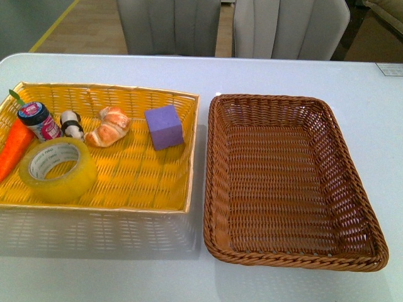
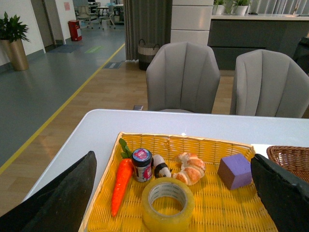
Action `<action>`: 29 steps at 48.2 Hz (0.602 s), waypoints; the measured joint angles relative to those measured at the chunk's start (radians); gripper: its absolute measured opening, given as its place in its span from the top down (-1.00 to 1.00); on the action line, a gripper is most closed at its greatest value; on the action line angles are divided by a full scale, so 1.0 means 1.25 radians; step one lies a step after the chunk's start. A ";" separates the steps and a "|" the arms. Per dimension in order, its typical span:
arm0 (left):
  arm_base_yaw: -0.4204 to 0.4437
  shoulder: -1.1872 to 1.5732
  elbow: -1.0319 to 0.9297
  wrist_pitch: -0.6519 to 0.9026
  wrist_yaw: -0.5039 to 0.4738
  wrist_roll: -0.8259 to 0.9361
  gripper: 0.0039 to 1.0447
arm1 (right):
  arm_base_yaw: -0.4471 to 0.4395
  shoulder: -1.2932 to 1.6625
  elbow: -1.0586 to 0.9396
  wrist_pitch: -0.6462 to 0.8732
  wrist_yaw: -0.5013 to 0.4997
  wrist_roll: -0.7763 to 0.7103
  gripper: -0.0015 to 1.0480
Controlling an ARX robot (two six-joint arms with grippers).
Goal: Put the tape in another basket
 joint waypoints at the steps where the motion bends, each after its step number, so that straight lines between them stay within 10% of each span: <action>1: 0.000 0.000 0.000 0.000 0.000 0.000 -0.83 | 0.000 -0.008 0.000 -0.007 0.000 0.000 0.96; 29: 0.000 0.000 0.000 0.000 0.000 0.000 -0.83 | 0.000 -0.174 0.000 -0.171 0.000 0.000 0.96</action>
